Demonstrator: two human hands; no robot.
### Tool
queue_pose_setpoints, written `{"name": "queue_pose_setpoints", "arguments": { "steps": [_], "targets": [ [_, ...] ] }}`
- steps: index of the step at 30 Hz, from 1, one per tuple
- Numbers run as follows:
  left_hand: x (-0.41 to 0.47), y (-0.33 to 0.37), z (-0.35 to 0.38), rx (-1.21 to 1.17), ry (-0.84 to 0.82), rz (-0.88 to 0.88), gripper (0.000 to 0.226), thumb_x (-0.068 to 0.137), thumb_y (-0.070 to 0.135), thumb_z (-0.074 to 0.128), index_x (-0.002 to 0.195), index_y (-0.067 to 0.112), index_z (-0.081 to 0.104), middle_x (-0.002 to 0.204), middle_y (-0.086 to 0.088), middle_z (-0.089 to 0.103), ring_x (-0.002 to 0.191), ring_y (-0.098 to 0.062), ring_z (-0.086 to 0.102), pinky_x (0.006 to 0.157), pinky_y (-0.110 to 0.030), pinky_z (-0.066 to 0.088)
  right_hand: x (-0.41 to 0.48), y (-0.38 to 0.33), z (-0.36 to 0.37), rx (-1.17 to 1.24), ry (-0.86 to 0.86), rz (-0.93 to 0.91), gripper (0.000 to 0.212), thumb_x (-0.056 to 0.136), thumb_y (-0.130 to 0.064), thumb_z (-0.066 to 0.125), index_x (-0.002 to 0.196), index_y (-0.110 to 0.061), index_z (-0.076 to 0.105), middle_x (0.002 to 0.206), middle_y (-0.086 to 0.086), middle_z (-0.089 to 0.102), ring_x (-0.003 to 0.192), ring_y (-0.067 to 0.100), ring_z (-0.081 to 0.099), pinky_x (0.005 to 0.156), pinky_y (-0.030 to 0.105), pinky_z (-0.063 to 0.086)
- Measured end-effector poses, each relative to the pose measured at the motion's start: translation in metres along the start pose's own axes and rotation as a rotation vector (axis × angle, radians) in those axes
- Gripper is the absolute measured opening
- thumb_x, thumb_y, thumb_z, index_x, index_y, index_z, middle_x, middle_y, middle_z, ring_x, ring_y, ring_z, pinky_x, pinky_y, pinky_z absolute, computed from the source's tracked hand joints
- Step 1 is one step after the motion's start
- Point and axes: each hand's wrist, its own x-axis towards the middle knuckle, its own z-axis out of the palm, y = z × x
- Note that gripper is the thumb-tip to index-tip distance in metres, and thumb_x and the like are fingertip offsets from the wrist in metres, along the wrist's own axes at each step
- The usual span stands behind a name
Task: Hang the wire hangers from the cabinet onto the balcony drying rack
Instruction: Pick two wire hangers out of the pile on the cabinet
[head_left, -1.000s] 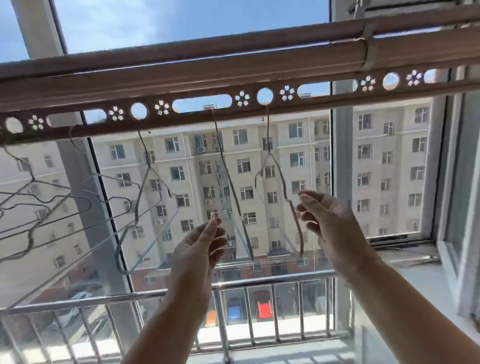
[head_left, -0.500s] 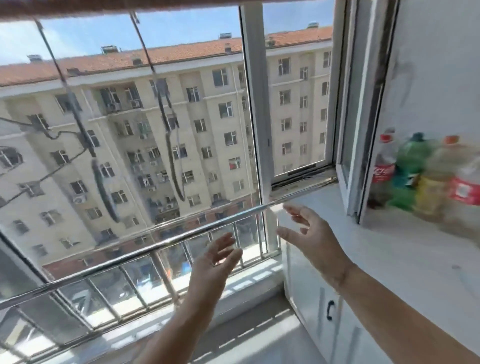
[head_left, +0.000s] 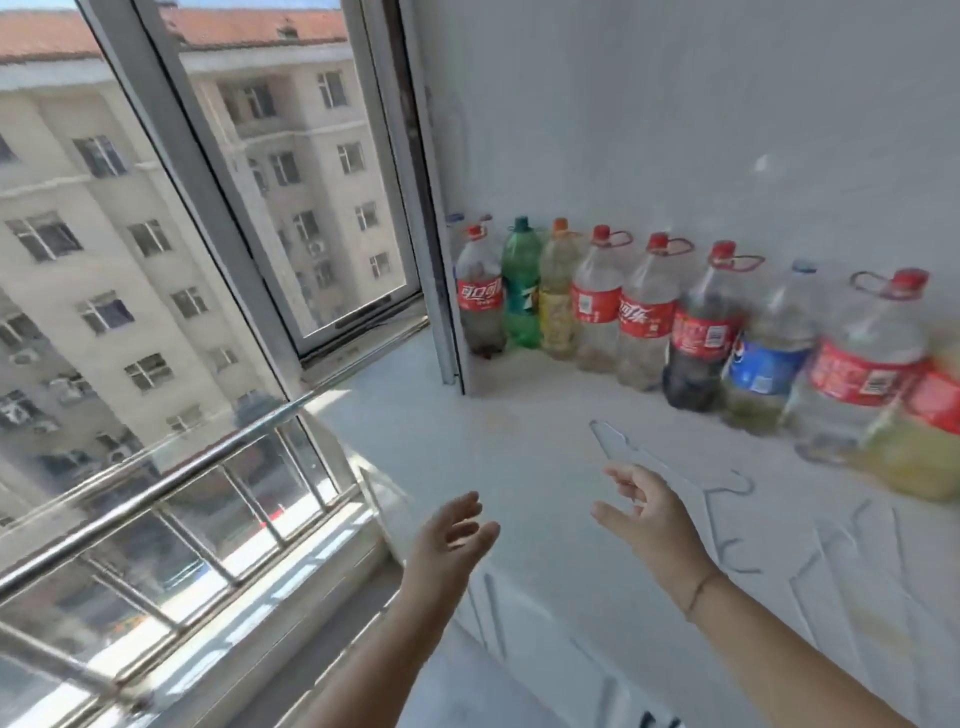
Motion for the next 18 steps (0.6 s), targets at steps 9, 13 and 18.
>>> {"name": "queue_pose_setpoints", "arguments": {
  "steps": [9, 13, 18],
  "targets": [
    [0.030, -0.029, 0.160, 0.059, -0.200, -0.116, 0.029, 0.085, 0.018, 0.067, 0.113, 0.020, 0.061, 0.109, 0.003, 0.065, 0.093, -0.003, 0.062, 0.070, -0.012, 0.045, -0.034, 0.120, -0.150, -0.081, 0.284, 0.328, 0.031, 0.078, -0.009, 0.068, 0.107, -0.014, 0.061, 0.109, 0.004, 0.061, 0.102, 0.018, 0.056, 0.086, 0.027, 0.041],
    [0.041, -0.043, 0.208, 0.128, -0.253, -0.148, 0.026, 0.085, 0.018, 0.067, 0.110, 0.013, 0.064, 0.095, 0.008, 0.066, 0.088, -0.006, 0.062, 0.070, -0.012, 0.044, -0.054, 0.163, -0.186, -0.106, 0.404, 0.485, 0.026, 0.076, -0.008, 0.070, 0.101, -0.009, 0.065, 0.095, 0.008, 0.065, 0.091, 0.024, 0.061, 0.084, 0.030, 0.045],
    [0.064, -0.062, 0.250, 0.215, -0.310, -0.219, 0.026, 0.085, 0.020, 0.067, 0.108, 0.011, 0.065, 0.098, -0.002, 0.067, 0.089, -0.013, 0.061, 0.075, -0.021, 0.043, -0.064, 0.191, -0.206, -0.143, 0.581, 0.594, 0.014, 0.075, -0.008, 0.070, 0.088, -0.011, 0.064, 0.087, 0.009, 0.065, 0.085, 0.027, 0.061, 0.075, 0.029, 0.043]
  ]
}}
